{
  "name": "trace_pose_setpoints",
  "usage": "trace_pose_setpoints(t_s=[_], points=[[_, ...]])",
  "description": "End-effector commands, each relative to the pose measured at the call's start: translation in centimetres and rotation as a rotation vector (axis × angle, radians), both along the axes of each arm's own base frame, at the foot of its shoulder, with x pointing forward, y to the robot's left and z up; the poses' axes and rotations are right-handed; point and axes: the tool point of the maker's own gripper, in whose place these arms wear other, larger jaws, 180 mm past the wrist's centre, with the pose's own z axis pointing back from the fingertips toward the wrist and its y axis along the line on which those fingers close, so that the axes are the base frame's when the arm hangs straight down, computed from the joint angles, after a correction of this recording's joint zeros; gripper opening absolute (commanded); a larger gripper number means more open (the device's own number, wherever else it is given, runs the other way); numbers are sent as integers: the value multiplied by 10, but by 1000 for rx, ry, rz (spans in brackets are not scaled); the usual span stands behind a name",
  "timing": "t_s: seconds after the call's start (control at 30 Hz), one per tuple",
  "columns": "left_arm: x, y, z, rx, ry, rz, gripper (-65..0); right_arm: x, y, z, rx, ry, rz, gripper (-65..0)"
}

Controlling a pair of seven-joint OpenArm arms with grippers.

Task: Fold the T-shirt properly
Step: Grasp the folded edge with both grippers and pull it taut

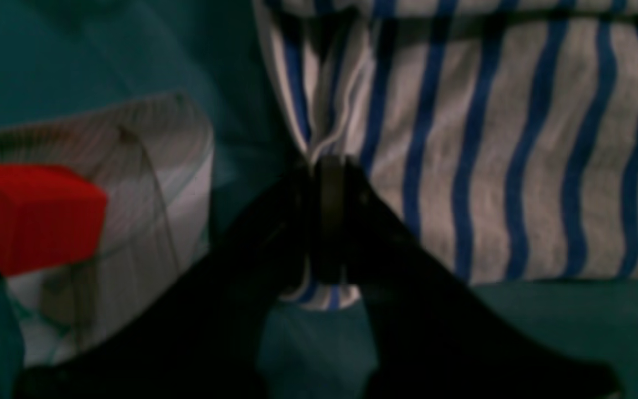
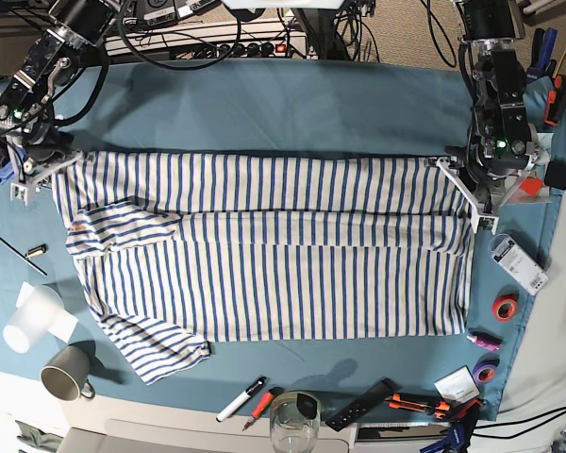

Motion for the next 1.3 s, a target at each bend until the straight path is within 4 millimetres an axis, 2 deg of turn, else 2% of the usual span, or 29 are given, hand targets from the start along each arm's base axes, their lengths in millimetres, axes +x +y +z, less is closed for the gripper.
trace_pose_setpoints(t_s=[0.0,0.17,0.27,0.43,0.53,0.7,0.97,1.07,1.27], points=[[-11,8,-1,34,49,12,-650,2,-6,9,-27,-19,1,-650],[-27,11,-4,54,79,6,-650,-16,-6,-2,-26,32,1,-650],[-39,23,1,98,86,-5,-650,-19,-6,-4,-23,48,1,-650],[-60,52,16,190,86,-4,-650,-21,2,6,-20,46,21,-650],[-72,61,18,208,91,8,-650,-27,3,16,-56,42,38,-650],[-79,60,16,190,99,12,-650,-52,7,18,-100,96,64,-650],[-89,60,11,198,145,-7,-650,-99,8,2,-110,226,79,-650],[-97,59,7,200,171,-36,-650,-107,8,-1,-110,249,81,-650],[-105,62,5,222,197,-35,-650,-108,9,-1,-109,250,82,-650]])
